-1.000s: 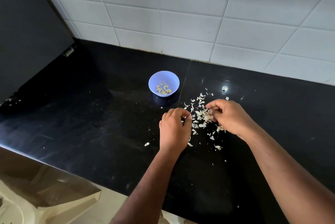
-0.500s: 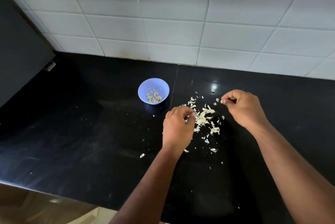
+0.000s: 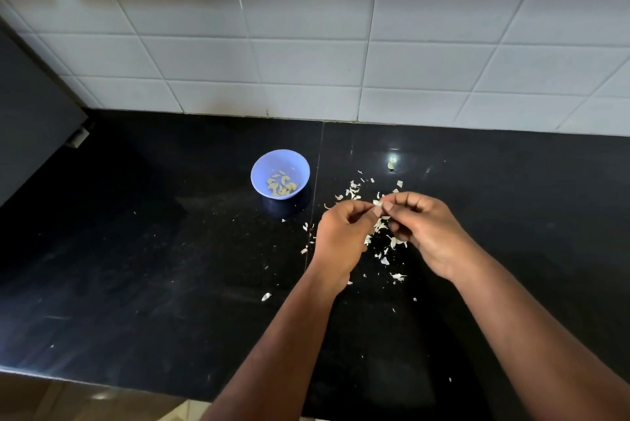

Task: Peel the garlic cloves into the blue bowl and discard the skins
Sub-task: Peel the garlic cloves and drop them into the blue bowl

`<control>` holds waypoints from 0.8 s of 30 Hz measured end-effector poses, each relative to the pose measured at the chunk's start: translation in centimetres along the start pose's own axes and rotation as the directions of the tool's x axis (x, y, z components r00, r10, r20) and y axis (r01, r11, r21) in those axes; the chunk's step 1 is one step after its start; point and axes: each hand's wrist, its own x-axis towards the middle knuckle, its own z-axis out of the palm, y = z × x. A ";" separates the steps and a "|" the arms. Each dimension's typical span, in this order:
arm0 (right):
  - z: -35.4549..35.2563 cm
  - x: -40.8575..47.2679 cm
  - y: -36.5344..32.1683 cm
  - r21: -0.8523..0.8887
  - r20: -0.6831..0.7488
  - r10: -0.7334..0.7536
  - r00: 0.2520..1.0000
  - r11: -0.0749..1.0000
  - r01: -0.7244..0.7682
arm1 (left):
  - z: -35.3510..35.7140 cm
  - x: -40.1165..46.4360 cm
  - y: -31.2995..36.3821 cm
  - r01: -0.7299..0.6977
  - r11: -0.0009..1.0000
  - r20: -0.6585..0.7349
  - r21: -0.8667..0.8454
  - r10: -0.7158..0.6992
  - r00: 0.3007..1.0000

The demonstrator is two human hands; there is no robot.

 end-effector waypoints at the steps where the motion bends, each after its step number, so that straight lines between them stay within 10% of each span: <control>1: 0.3 -0.3 -0.1 0.039 0.005 0.010 1.000 0.999 -0.010 | 0.0 -0.1 0.1 0.012 0.999 0.009 -0.039 -0.011 1.000; 6: 1.7 -1.2 0.0 0.231 0.041 0.110 0.993 0.966 -0.116 | -0.6 -0.7 0.2 -0.040 0.995 -0.013 -0.089 0.039 0.999; 15: 2.5 -1.2 -0.6 0.363 0.246 0.401 0.882 0.806 -0.468 | -2.3 -1.2 -0.3 -0.352 0.884 0.008 0.308 0.367 0.930; 24: 2.6 -0.2 1.2 0.156 -0.139 0.233 0.962 0.965 -0.211 | -3.4 -1.0 -2.1 -0.189 0.854 0.078 0.485 0.173 0.982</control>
